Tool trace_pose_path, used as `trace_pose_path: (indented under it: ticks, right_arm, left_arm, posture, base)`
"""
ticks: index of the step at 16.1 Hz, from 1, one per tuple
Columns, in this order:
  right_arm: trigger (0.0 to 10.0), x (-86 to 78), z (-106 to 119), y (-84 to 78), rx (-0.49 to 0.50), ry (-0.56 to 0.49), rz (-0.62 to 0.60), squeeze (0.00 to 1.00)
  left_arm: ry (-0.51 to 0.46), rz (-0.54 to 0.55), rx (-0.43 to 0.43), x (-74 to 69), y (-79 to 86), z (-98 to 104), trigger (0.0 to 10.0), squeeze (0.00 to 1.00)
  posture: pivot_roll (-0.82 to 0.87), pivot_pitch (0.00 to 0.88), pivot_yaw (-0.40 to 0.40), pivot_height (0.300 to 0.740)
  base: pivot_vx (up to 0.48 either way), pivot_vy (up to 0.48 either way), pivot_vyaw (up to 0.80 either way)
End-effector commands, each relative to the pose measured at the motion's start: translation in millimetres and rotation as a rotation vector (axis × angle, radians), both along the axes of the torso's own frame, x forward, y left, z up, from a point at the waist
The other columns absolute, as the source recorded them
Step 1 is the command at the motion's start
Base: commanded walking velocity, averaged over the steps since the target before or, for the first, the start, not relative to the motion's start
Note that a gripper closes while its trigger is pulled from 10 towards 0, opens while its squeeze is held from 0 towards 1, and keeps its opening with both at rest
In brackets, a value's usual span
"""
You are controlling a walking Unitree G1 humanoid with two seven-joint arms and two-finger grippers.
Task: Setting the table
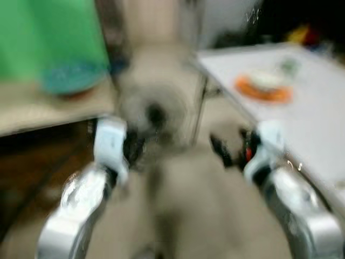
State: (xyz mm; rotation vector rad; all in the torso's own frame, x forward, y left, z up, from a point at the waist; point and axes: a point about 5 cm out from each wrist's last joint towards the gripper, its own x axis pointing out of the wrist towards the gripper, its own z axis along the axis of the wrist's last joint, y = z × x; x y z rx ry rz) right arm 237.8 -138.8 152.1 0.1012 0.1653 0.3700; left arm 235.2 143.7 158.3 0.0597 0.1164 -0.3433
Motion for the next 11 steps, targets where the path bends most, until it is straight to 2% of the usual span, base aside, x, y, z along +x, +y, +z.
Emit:
trace_pose_path:
  ticks: [1, 2, 3, 10, 11]
  right_arm:
    - [10.0, 0.9, -1.6, 0.5, 0.005, 0.021, 0.004, 1.00]
    - [10.0, 1.3, -1.3, 0.3, 0.010, 0.023, 0.004, 0.33]
    - [10.0, 1.6, -0.5, 0.1, 0.016, 0.023, 0.006, 0.00]
    - [10.0, 5.6, 2.3, 0.1, 0.040, 0.020, 0.019, 0.00]
    - [10.0, 5.5, 3.6, 2.5, 0.009, 0.009, 0.052, 0.00]
  left_arm:
    - [-0.036, 0.008, 0.012, 4.3, 0.5, 8.0, 10.0, 0.00]
    - [-0.040, 0.013, 0.013, 4.7, 0.8, 8.4, 10.0, 0.00]
    - [-0.042, 0.022, 0.015, 5.5, 1.3, 8.7, 10.0, 0.00]
    - [-0.079, 0.078, 0.005, 9.4, 7.3, 12.2, 10.0, 0.00]
    - [-0.085, 0.074, -0.003, 8.8, 6.5, 12.7, 10.0, 0.00]
  posture:
    - [0.10, 0.000, 0.042, 0.740]
    - [0.10, 0.000, 0.042, 0.740]
    - [0.10, 0.000, 0.041, 0.740]
    - [0.11, 0.000, 0.032, 0.740]
    - [0.11, 0.000, 0.031, 0.740]
  base:
    - [0.000, 0.000, 0.00]
    - [0.000, 0.000, 0.00]
    - [0.000, 0.000, 0.00]
    - [0.000, 0.000, 0.00]
    - [0.000, 0.000, 0.00]
